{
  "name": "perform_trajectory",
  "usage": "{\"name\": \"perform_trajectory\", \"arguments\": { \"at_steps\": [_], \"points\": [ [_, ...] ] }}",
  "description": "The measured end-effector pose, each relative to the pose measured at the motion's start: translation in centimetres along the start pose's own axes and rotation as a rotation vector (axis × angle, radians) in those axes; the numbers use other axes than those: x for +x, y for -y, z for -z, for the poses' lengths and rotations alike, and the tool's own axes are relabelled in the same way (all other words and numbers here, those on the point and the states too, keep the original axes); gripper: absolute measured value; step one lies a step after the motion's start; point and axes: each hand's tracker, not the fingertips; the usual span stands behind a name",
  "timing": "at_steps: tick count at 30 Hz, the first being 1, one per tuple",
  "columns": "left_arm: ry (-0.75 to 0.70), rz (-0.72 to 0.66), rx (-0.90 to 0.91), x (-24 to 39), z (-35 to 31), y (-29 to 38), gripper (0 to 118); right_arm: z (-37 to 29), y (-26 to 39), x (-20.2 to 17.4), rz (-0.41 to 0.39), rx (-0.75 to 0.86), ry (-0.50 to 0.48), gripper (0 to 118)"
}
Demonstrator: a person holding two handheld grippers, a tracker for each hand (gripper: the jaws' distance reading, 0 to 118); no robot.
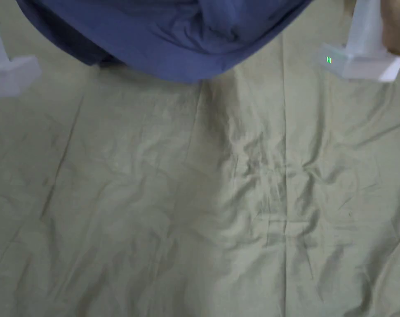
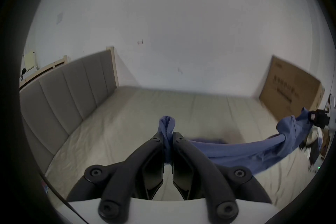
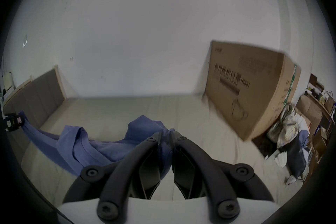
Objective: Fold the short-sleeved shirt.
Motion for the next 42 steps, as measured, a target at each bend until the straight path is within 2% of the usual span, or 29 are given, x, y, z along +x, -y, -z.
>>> {"name": "perform_trajectory", "arguments": {
  "at_steps": [5,8,12,14,20,23,27,28,29,30,31,32,33,34,38,42],
  "points": [
    [0.074,-0.057,-0.129,-1.6,-3.2,9.0,4,-0.8,9.7,1.4,-0.028,-0.152,-0.03,8],
    [0.088,-0.055,-0.186,-2.3,-6.2,14.4,4,-2.5,14.5,2.7,-0.015,-0.199,-0.06,8],
    [0.104,-0.136,-0.2,-3.4,-10.5,21.1,4,-6.8,20.0,4.1,-0.021,-0.211,-0.094,8],
    [0.11,-0.177,-0.206,-3.6,-14.0,23.4,4,-9.1,22.1,4.7,-0.04,-0.215,-0.102,8],
    [0.122,-0.172,-0.23,-4.3,-20.3,28.6,4,-16.0,27.3,6.8,-0.05,-0.233,-0.129,8],
    [0.114,-0.183,-0.259,-4.5,-23.2,30.3,4,-18.8,29.4,7.5,-0.032,-0.255,-0.145,8],
    [0.089,-0.129,-0.324,-3.8,-25.1,32.1,5,-21.2,31.5,8.2,0.033,-0.288,-0.156,8],
    [0.08,-0.13,-0.336,-3.8,-25.1,32.4,13,-21.5,31.8,8.3,0.054,-0.313,-0.16,10],
    [0.047,-0.136,-0.357,-4.4,-24.5,33.1,27,-21.7,31.9,8.5,0.075,-0.327,-0.158,15],
    [0.016,-0.133,-0.373,-4.7,-24.3,33.2,48,-21.9,32.0,8.8,0.08,-0.33,-0.157,27],
    [-0.002,-0.127,-0.381,-5.0,-24.3,33.0,75,-22.4,32.1,9.1,0.083,-0.318,-0.15,57],
    [-0.005,-0.135,-0.367,-5.4,-24.5,32.7,93,-22.7,31.9,9.4,0.086,-0.317,-0.14,84],
    [-0.025,-0.155,-0.342,-5.8,-24.9,31.9,107,-23.0,31.5,9.8,0.086,-0.308,-0.114,104],
    [-0.031,-0.173,-0.303,-6.2,-25.3,31.3,117,-23.5,31.0,10.1,0.093,-0.284,-0.103,115],
    [-0.032,-0.211,-0.096,-6.1,-27.1,27.0,117,-26.7,27.4,10.3,0.132,-0.125,-0.073,115],
    [-0.001,-0.133,0.127,-3.8,-29.7,22.8,117,-29.9,23.9,8.8,0.118,0.059,-0.043,115]
  ]
}}
